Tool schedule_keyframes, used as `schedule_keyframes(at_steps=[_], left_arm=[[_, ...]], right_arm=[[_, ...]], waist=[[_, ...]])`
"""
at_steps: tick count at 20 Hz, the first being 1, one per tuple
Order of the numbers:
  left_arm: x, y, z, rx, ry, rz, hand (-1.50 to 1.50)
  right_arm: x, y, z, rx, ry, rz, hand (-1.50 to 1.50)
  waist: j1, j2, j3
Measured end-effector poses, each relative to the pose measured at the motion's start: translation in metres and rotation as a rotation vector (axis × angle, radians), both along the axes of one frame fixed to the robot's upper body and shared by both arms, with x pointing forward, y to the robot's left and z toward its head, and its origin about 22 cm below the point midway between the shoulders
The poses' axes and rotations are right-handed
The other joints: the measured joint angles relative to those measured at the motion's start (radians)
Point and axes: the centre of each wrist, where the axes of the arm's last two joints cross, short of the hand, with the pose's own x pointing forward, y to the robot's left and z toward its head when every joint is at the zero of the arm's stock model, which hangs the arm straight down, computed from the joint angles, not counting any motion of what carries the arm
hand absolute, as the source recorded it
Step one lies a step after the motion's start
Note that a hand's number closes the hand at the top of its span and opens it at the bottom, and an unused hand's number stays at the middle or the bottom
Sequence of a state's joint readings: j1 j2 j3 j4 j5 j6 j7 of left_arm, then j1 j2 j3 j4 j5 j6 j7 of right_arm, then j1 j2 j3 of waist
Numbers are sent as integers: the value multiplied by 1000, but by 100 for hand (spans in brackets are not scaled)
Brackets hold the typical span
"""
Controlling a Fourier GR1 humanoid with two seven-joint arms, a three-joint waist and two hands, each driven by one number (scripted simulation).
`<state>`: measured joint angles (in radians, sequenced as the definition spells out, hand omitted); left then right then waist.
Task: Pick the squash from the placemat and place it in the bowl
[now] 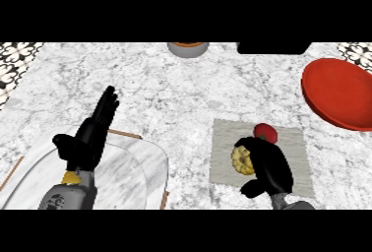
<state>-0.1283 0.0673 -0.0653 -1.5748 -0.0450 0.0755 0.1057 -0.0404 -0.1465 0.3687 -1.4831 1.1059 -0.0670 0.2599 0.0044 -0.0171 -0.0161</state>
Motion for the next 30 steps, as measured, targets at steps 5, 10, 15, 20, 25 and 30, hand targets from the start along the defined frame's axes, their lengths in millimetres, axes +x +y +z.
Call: schedule_keyframes(at_steps=[5,10,15,20,25,30], left_arm=[[-1,-2,2,-3,0,2,0],[-1,6,-3,-3,1,12,0],[-2,6,-3,-5,5,18,0],[-1,4,-3,-2,3,17,0],[-3,10,-7,0,-1,17,0],[3,7,-4,2,1,9,0]], right_arm=[[-3,0,-2,29,-13,36,150],[-2,-19,5,276,43,89,150],[-5,-56,15,598,49,168,150],[-9,-91,48,760,-99,266,150],[-24,-112,94,743,-278,287,150],[-32,-118,155,674,-372,234,150]], waist=[[-3,-4,-4],[-10,7,6],[-17,13,15],[-20,14,16],[-18,14,16],[-14,14,15]])
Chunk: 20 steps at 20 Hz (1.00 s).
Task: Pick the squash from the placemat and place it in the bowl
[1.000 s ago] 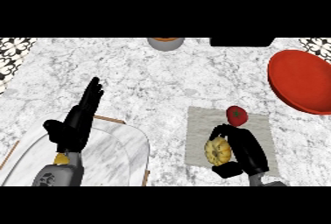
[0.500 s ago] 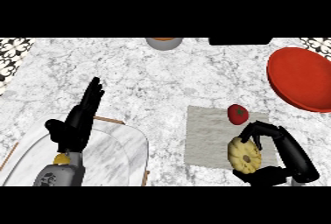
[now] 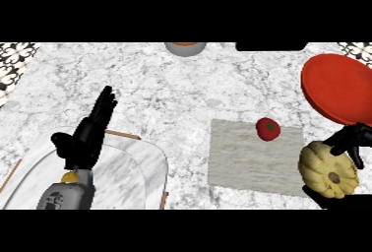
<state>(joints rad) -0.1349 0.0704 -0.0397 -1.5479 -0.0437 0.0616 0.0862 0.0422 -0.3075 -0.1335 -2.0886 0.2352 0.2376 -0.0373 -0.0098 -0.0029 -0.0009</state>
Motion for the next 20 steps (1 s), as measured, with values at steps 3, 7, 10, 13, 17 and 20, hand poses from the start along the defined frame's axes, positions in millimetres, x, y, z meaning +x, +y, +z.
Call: schedule_keyframes(at_steps=[3,7,10,13,17,20], left_arm=[[2,-2,2,-1,-2,1,0],[-1,-3,-2,0,-3,-4,0],[-2,-3,-2,-4,-9,-11,0],[-1,-8,1,-3,-7,-16,0],[4,-9,2,0,-7,-15,0],[3,-10,3,0,-9,-18,0]], right_arm=[[3,0,31,-26,-8,-61,150],[13,1,61,-29,-11,-123,150],[33,-6,82,-27,-5,-170,150],[52,-13,94,-31,1,-215,150],[78,-27,101,-53,25,-263,150],[96,-40,102,-128,31,-337,150]], waist=[[5,1,0],[10,2,0],[14,2,0],[16,3,0],[18,4,0],[23,6,0]])
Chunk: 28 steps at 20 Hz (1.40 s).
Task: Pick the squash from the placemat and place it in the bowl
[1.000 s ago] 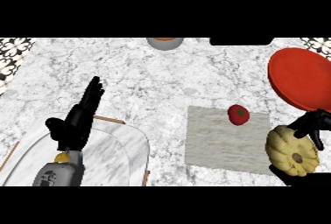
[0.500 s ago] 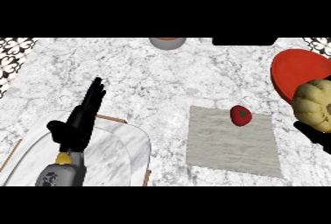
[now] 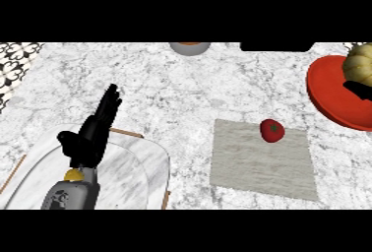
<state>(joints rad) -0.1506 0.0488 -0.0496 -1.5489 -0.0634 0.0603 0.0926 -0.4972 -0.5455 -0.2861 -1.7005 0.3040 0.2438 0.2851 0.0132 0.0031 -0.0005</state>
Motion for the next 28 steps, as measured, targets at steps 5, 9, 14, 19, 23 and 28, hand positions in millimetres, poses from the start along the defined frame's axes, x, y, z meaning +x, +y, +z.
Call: schedule_keyframes(at_steps=[5,9,14,19,23,28], left_arm=[[1,3,-2,-2,0,-5,0],[0,4,-3,-6,0,-10,0],[4,2,1,-8,-2,-17,0],[4,-5,2,-4,-4,-22,0],[3,-5,5,-6,-10,-28,0],[8,-8,7,-5,-14,-34,0]], right_arm=[[23,-23,-15,-151,23,-89,150],[50,-42,-37,-202,35,-151,150],[69,-75,-70,-228,55,-208,150],[81,-99,-98,-250,85,-248,150],[76,-120,-117,-216,161,-243,150],[66,-138,-136,-116,275,-172,-150]], waist=[[4,2,0],[10,4,1],[13,6,2],[21,9,2],[30,13,3],[34,17,5]])
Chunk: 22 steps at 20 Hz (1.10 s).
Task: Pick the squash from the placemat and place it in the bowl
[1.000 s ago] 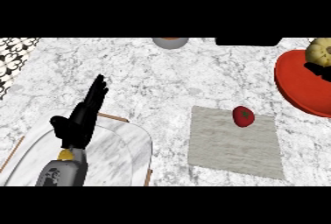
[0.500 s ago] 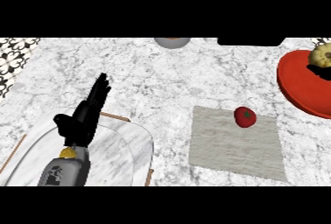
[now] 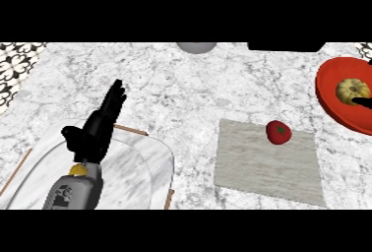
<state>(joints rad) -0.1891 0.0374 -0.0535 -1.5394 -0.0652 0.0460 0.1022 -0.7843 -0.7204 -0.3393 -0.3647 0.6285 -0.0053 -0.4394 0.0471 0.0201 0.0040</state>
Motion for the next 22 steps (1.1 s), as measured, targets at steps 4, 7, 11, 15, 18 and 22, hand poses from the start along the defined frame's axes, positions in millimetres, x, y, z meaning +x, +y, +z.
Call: schedule_keyframes(at_steps=[4,7,11,15,18,22], left_arm=[[-3,0,-6,-2,3,0,0],[-6,4,-6,-1,3,2,0],[-4,2,-5,-1,3,5,0],[-4,0,-2,-2,3,8,0],[-7,-2,-4,0,1,8,0],[-5,1,-6,-3,2,14,0]], right_arm=[[-5,-7,-7,88,-2,74,-150],[-7,-12,-5,172,-70,105,-150],[-6,-15,1,258,-193,106,-150],[-14,-32,15,353,-266,71,-150],[-21,-43,22,422,-270,56,-150],[-41,-64,25,518,-272,52,-150]], waist=[[-1,0,0],[-1,-2,1],[-4,-2,1],[-9,-4,0],[-11,-5,0],[-15,-5,0]])
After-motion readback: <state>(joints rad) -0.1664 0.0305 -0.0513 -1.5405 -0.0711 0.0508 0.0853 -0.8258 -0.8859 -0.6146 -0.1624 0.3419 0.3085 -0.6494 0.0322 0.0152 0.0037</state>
